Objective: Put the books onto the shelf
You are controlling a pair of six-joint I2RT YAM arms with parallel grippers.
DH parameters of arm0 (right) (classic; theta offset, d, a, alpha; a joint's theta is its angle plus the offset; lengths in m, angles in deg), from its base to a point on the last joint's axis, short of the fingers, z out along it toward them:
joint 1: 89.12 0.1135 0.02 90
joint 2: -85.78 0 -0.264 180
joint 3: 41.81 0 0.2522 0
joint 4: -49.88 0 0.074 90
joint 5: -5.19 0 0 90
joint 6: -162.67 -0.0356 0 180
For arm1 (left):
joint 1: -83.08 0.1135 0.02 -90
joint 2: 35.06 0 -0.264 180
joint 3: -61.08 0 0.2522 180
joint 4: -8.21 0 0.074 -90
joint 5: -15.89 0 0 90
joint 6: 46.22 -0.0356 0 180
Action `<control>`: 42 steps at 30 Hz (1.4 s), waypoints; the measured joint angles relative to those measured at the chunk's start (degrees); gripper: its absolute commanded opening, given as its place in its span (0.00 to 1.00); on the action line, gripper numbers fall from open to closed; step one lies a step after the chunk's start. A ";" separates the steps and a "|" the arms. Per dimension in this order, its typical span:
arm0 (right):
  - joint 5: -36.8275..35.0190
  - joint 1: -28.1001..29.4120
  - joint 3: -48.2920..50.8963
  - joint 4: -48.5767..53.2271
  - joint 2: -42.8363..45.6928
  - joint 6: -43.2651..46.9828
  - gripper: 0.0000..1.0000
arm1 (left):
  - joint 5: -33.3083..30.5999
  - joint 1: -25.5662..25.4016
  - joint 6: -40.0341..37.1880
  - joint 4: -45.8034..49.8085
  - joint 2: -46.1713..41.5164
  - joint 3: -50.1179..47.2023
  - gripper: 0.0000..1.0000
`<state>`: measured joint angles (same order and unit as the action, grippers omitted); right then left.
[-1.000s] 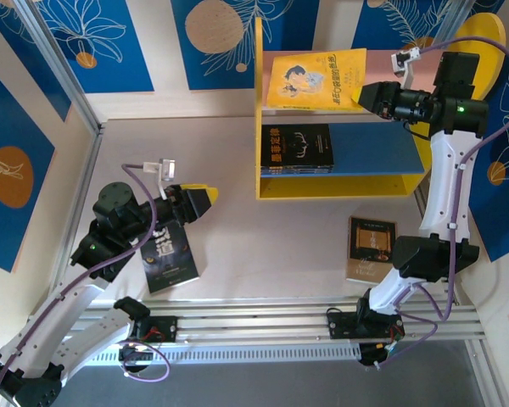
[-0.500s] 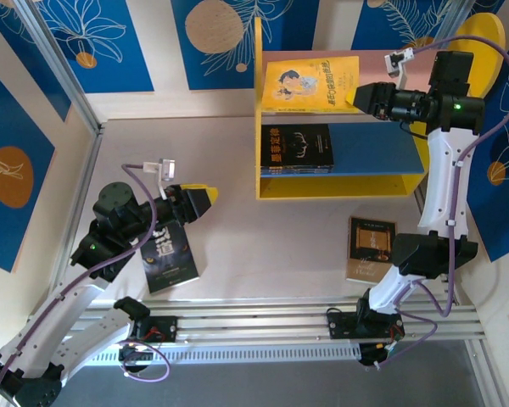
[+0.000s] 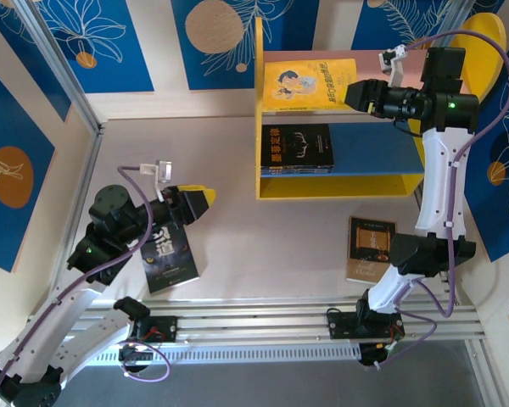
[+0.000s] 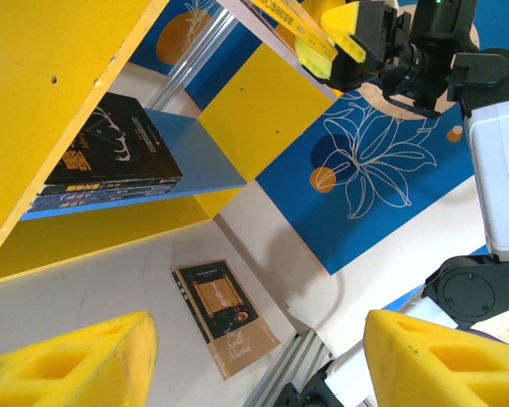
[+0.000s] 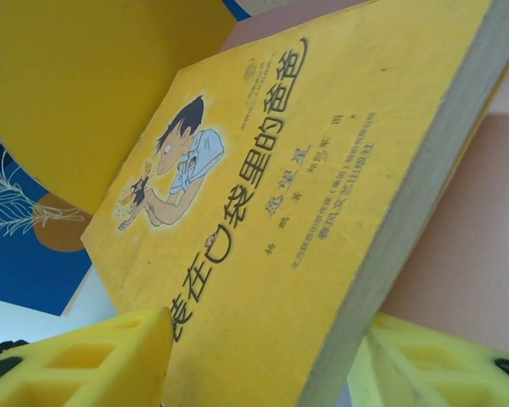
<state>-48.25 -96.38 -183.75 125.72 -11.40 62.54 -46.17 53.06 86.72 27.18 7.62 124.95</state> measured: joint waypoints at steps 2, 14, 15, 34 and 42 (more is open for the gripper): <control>-1.03 0.20 -0.07 0.15 0.26 0.04 0.63 | 0.00 0.00 0.00 0.07 0.00 0.00 0.66; -5.51 1.40 -0.92 1.14 0.72 0.57 0.69 | -0.07 0.00 -0.02 0.33 -0.15 0.15 0.66; -5.97 1.57 -1.05 1.29 0.72 0.72 0.69 | -0.13 0.00 -0.02 0.42 -0.15 0.20 0.66; -14.91 3.15 -1.57 2.10 1.42 2.51 0.73 | -0.22 0.00 -1.49 1.75 -0.15 1.07 0.67; -15.45 3.08 -1.51 1.86 1.51 2.62 0.72 | -0.35 0.00 -1.51 2.21 -0.13 1.29 0.67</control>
<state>-63.70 -93.30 -185.26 127.58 -9.89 65.16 -46.51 53.06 85.21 29.39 7.49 126.24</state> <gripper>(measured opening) 0.719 0.669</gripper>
